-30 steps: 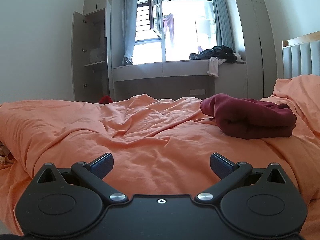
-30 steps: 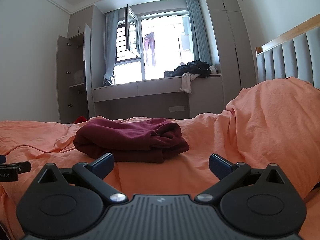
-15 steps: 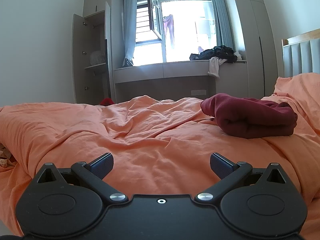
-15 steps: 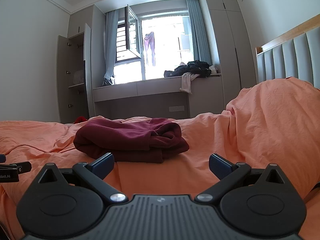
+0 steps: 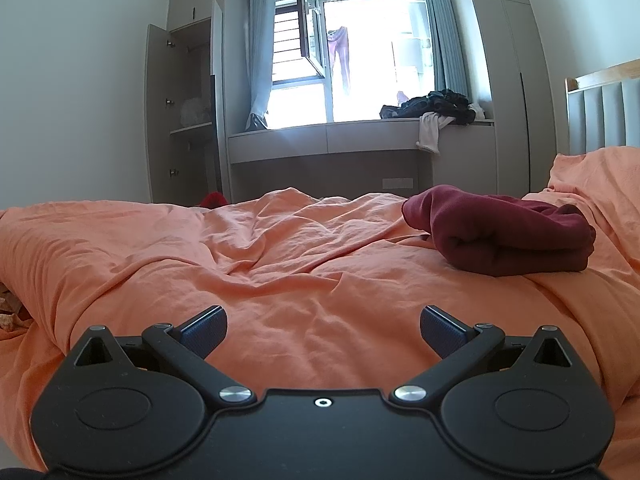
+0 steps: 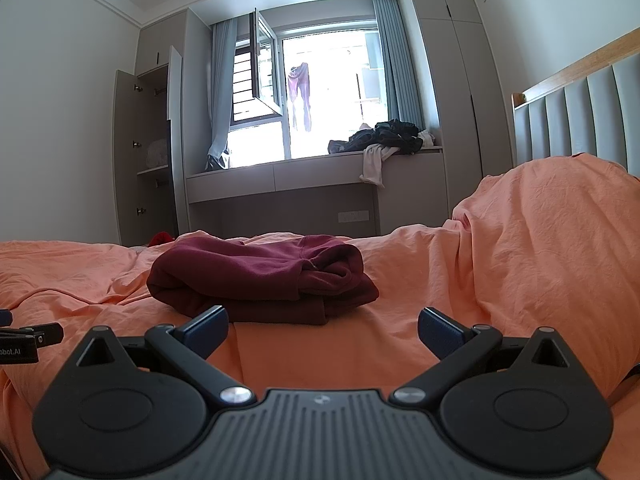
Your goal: Fold small clothes
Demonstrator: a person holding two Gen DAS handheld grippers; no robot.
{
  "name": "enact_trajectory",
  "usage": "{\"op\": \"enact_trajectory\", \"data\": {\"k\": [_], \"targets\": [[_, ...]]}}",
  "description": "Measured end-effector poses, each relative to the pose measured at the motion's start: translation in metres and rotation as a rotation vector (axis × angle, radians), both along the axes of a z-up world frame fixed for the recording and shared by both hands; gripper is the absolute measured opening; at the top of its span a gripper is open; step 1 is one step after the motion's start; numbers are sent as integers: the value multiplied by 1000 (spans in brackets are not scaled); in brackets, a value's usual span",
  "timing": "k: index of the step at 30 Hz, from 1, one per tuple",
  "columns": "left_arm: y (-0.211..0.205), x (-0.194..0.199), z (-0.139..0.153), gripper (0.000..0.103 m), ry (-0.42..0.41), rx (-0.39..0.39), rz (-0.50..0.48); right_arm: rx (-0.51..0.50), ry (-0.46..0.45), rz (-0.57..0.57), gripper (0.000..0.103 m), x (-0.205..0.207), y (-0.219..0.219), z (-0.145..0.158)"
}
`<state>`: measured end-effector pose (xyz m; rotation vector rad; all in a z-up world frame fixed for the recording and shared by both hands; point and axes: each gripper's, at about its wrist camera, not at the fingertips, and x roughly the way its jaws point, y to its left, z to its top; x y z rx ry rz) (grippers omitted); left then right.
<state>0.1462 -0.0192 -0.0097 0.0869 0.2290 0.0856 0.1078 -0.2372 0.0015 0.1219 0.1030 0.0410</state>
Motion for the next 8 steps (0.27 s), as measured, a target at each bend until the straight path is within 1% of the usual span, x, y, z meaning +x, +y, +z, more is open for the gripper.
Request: {"op": "enact_trajectory", "data": {"k": [8], "targets": [[1, 2, 0, 103, 6, -1, 2, 0, 2, 2, 103, 1, 0, 0]]}}
